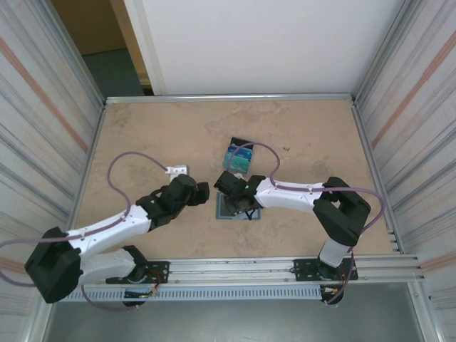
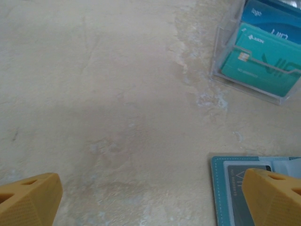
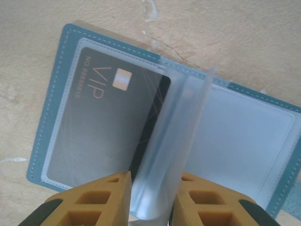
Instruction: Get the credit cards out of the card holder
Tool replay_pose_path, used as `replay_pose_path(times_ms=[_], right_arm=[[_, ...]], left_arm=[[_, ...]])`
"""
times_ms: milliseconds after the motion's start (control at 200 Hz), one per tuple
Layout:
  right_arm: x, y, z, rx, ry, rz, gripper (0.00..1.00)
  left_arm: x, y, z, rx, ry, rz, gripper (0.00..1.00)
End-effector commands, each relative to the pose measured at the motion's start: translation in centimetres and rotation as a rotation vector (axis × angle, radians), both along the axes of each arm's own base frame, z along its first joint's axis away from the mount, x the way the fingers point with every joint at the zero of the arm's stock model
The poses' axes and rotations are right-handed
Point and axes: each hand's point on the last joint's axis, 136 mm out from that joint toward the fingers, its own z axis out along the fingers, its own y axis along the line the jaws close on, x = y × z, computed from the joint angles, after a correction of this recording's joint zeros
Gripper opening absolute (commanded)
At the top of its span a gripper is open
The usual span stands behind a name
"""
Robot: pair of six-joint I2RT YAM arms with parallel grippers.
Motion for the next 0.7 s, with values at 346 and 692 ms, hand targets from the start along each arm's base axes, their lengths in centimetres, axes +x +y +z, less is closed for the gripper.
replay_pose_path(times_ms=[346,692], right_arm=[[0.6,-5.3,0.6,-0.04,-0.035,-0.143,0.29],[1.4,-7.5,0.3,-0.021,-0.02,-0.202,0.29]], left_arm=[[0.5,-5.0,-2.2,0.153,0.04,-0.195,0.99],[-0.7,-5.3,-5.0,0.224,0.094,-0.22,0.99]])
